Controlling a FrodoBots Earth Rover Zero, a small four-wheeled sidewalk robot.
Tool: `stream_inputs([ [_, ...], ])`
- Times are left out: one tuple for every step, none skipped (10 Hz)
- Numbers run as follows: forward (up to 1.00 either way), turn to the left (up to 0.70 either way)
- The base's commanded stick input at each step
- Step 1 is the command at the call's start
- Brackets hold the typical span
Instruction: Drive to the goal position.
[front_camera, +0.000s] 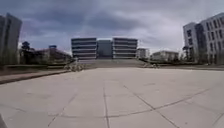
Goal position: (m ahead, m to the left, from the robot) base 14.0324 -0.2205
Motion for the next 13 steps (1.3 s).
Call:
stream_inputs([
  [0.70, 0.00],
  [0.70, 0.00],
  [0.70, 0.00],
  [0.70, 0.00],
  [0.70, 0.00],
  [0.70, 0.00],
  [0.70, 0.00],
  [0.70, 0.00],
  [0.70, 0.00],
  [0.70, 0.00],
  [0.70, 0.00],
  [0.70, 0.00],
  [0.70, 0.00],
])
